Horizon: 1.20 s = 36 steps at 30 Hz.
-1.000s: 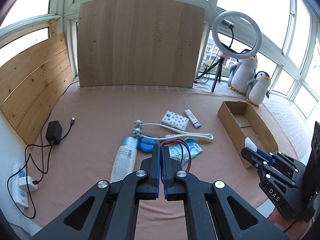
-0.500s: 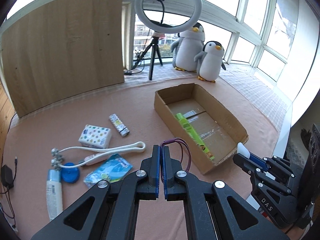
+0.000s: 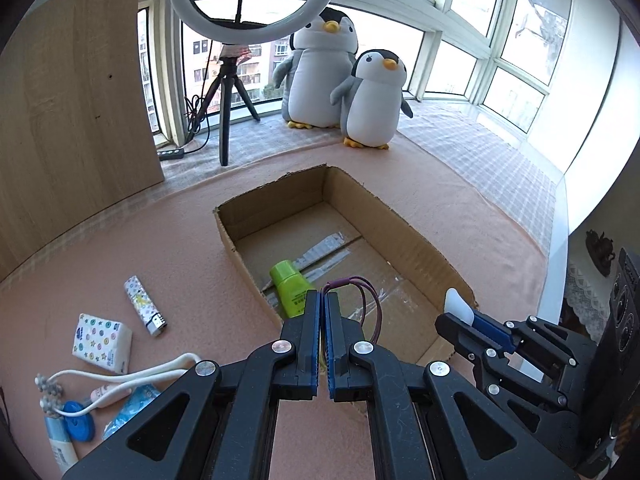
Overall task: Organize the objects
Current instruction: 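Carry foam cylinder and rubber band into the box and release both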
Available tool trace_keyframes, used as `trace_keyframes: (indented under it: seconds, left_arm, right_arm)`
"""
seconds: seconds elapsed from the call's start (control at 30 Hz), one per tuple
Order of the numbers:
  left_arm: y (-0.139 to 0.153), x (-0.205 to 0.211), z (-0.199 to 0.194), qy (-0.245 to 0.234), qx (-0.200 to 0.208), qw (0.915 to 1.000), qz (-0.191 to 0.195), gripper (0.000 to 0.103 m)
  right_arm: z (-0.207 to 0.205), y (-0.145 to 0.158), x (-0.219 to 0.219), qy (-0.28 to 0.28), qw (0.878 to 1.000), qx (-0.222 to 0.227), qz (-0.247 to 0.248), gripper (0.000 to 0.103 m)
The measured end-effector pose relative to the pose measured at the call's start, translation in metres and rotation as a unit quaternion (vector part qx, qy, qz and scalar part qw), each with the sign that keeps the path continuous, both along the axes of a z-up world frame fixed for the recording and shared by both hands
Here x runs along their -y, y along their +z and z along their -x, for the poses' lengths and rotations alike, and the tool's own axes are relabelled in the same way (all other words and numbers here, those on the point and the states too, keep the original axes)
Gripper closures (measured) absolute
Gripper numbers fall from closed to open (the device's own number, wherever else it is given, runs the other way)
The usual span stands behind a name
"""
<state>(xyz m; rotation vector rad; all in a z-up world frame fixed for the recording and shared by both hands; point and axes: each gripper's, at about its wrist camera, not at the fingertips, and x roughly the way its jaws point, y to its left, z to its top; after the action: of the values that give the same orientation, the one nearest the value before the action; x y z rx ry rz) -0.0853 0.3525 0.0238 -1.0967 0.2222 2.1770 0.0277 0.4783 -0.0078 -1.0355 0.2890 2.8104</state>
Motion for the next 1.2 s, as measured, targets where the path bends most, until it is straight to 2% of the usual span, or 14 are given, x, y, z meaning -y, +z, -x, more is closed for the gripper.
trace_keyframes:
  seconds: [0.07,0.1,0.13,0.17,0.2,0.23,0.3,0.53,0.73,0.87,0.93,1.07,1.13,1.2]
  left_arm:
    - [-0.005,-0.013,0.008,-0.004,0.005,1.0,-0.007,0.101]
    - [-0.008,-0.018,0.011,-0.006,0.005,1.0,-0.003,0.091]
    - [-0.011,-0.021,0.014,-0.001,0.004,1.0,0.007,0.071]
    - [-0.013,-0.022,0.017,0.008,0.002,0.9999,0.011,0.058]
    - [-0.012,-0.019,0.017,0.018,-0.005,0.9998,0.007,0.037]
    - [-0.01,-0.013,0.017,0.027,-0.016,0.9995,0.0,0.026]
    - [-0.007,-0.001,0.017,0.04,-0.034,0.9986,-0.001,0.018]
    - [-0.009,0.07,0.021,0.092,-0.034,0.995,0.017,0.017]
    - [-0.013,0.169,0.015,0.182,-0.025,0.983,0.015,0.017]
    - [-0.019,0.247,0.004,0.254,-0.021,0.967,0.01,0.017]
    - [-0.025,0.287,-0.004,0.29,-0.013,0.9568,0.006,0.017]
    - [-0.029,0.359,-0.024,0.35,-0.002,0.9368,0.006,0.017]
    - [-0.03,0.39,-0.039,0.382,-0.004,0.9241,0.002,0.017]
    - [-0.032,0.414,-0.052,0.415,0.001,0.9099,-0.013,0.017]
  right_arm:
    - [0.007,-0.001,-0.008,-0.001,1.0,0.0,-0.001,0.093]
    - [0.01,-0.002,-0.011,-0.003,1.0,0.001,-0.003,0.091]
    - [0.014,-0.003,-0.015,-0.01,1.0,0.003,-0.008,0.087]
    - [0.017,-0.006,-0.018,-0.021,1.0,0.008,-0.015,0.075]
    - [0.02,-0.008,-0.021,-0.025,1.0,0.012,-0.014,0.063]
    - [0.021,-0.009,-0.024,-0.025,1.0,0.011,-0.011,0.061]
    - [0.019,-0.01,-0.026,-0.03,0.999,0.01,-0.01,0.061]
    - [0.022,-0.007,-0.014,-0.021,1.0,0.012,-0.004,0.061]
    - [0.041,0.001,0.034,0.039,0.999,0.012,-0.007,0.061]
    - [0.056,-0.003,0.085,0.108,0.994,0.02,-0.007,0.061]
    - [0.062,-0.01,0.114,0.149,0.988,0.028,-0.013,0.057]
    - [0.082,-0.035,0.162,0.208,0.975,0.07,-0.044,0.054]
    - [0.096,-0.045,0.179,0.229,0.964,0.088,-0.099,0.054]
    - [0.113,-0.057,0.189,0.26,0.946,0.118,-0.151,0.048]
